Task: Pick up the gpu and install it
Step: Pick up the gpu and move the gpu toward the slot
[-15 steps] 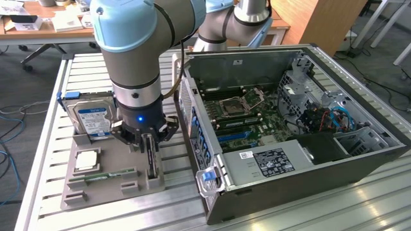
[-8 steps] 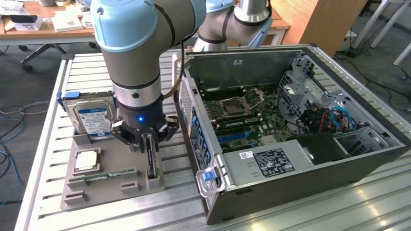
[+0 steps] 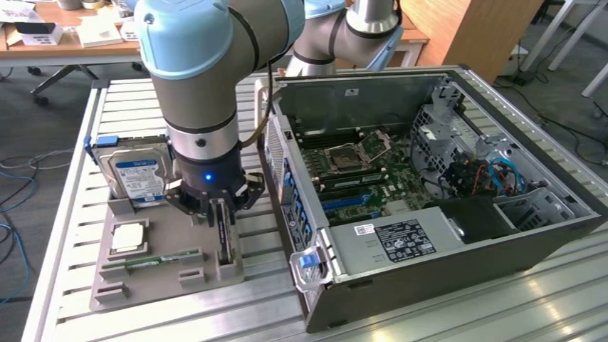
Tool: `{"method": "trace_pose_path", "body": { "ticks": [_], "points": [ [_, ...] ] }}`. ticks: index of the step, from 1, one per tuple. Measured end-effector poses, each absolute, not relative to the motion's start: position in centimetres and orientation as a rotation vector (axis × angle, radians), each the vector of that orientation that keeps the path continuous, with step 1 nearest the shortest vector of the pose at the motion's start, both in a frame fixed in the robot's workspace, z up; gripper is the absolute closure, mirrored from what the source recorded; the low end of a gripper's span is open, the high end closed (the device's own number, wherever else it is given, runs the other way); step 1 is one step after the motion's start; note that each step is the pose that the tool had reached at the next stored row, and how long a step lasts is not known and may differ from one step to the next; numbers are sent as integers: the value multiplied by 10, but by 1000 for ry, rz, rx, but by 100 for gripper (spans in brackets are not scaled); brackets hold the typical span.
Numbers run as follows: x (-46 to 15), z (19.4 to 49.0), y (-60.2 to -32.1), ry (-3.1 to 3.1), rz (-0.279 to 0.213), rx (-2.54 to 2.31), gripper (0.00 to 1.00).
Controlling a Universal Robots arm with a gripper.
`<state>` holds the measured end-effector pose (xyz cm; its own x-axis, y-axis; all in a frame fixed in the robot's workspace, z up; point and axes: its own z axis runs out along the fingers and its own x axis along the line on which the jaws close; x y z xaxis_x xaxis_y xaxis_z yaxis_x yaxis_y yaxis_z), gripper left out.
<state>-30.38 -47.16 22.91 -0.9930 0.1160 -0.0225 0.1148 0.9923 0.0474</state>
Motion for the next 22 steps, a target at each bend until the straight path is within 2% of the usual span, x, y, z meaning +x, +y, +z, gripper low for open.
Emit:
{"method": "trace_pose_path", "body": {
  "ticks": [12,14,16,22],
  "points": [
    [-304,229,-472,3110,72,180,61],
    [-304,229,-472,3110,72,180,62],
    [-304,229,-472,3110,72,180,73],
    [-304,229,-472,3110,72,180,73]
  ]
}}
